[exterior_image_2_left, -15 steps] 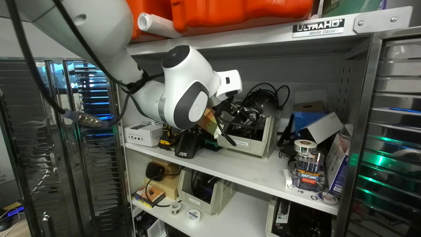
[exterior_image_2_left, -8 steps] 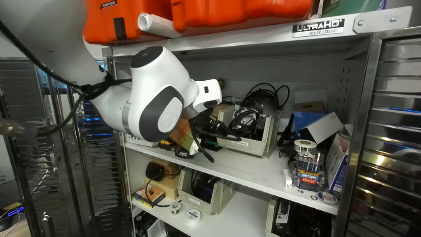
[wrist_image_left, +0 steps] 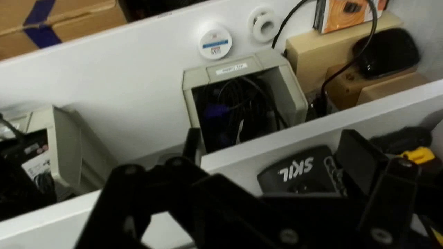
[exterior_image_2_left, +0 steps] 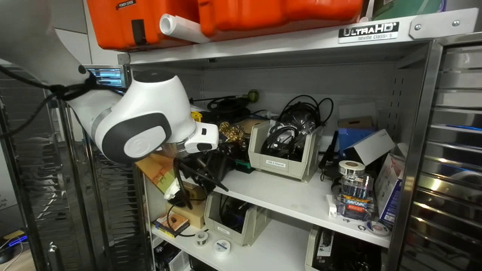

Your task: Put the black cable on the top shelf into the tray behind it

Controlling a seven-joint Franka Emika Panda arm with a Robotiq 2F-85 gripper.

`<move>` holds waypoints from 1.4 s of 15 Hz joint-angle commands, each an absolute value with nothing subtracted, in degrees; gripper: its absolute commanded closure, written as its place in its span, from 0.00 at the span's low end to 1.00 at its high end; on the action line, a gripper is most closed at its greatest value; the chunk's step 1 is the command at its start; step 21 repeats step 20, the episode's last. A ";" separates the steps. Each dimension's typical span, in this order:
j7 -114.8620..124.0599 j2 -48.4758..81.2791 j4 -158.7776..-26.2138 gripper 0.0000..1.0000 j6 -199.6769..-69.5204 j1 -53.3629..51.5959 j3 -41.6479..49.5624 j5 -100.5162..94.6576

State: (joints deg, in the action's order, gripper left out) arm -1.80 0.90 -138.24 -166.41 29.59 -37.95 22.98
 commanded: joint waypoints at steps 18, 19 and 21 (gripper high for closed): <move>-9.20 -26.58 -124.46 0.00 -90.36 7.93 6.86 7.87; -9.54 -26.51 -124.46 0.00 -90.19 7.74 7.01 7.90; -9.78 -26.38 -124.46 0.00 -90.16 7.66 7.13 7.92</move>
